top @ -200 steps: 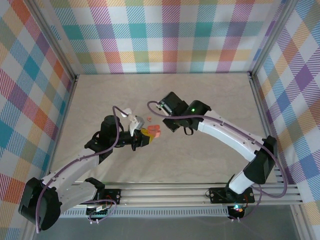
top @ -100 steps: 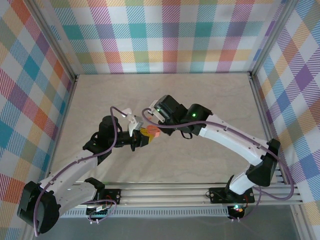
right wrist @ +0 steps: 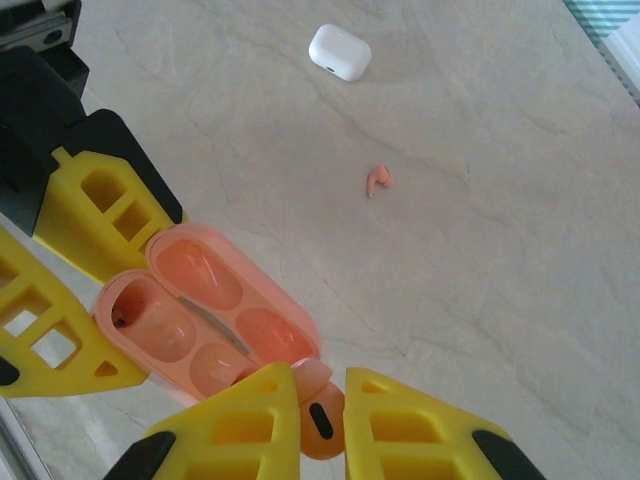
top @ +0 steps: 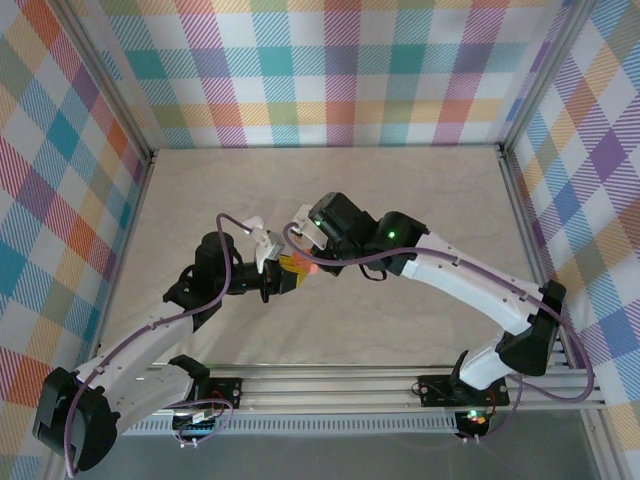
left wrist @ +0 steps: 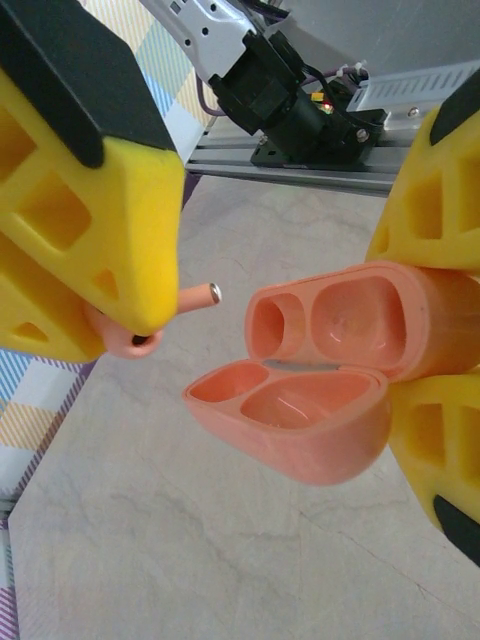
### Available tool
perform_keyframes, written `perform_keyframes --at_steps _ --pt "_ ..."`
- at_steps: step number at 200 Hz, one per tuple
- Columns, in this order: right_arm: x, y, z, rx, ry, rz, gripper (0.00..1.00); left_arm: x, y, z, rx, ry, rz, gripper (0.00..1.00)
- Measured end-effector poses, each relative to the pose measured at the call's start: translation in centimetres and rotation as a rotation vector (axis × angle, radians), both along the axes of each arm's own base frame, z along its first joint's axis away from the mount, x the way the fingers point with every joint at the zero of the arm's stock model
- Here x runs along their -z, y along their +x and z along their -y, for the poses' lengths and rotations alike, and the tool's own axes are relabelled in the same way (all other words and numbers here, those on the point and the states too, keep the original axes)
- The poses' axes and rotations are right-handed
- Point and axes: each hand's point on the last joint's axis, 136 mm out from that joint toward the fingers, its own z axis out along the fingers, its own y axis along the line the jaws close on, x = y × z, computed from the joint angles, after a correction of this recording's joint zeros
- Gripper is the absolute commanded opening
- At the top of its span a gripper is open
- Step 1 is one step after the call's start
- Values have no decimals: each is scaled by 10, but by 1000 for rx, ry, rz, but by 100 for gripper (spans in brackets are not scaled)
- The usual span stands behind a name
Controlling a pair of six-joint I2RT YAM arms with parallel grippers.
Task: Insert the wireless bluetooth earbuds into the charging case
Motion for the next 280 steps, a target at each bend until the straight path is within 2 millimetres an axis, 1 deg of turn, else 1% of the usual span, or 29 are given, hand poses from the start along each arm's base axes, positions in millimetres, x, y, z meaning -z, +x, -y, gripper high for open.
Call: perform_keyframes --at_steps 39,68,99,129,178,223,240,254,268,280 --pt "9 -1 -4 -30 -11 12 15 -5 0 0 3 -14 12 0" --pt "16 1 -9 -50 -9 27 15 -4 -2 1 5 -13 -2 0" --pt "14 -1 -10 -74 2 49 15 -4 -2 1 2 -17 -12 0" --pt "14 -4 -10 -105 11 61 19 -6 -4 1 6 -18 -11 0" --pt "15 -10 -10 -143 15 57 20 -6 -7 1 15 -19 -15 0" --pt "21 -17 -9 -172 2 23 20 -2 -11 1 27 -10 -41 0" --pt "25 -23 -12 -198 -8 -10 20 -1 -12 1 28 -9 -45 0" --pt "27 -23 -13 -201 -21 -27 20 1 -12 0 25 -4 -54 0" --pt "30 -23 -14 -205 -36 -43 22 3 -13 0 25 2 -63 0" --pt "32 -24 -14 -207 -47 -55 26 4 -13 0 25 5 -70 0"
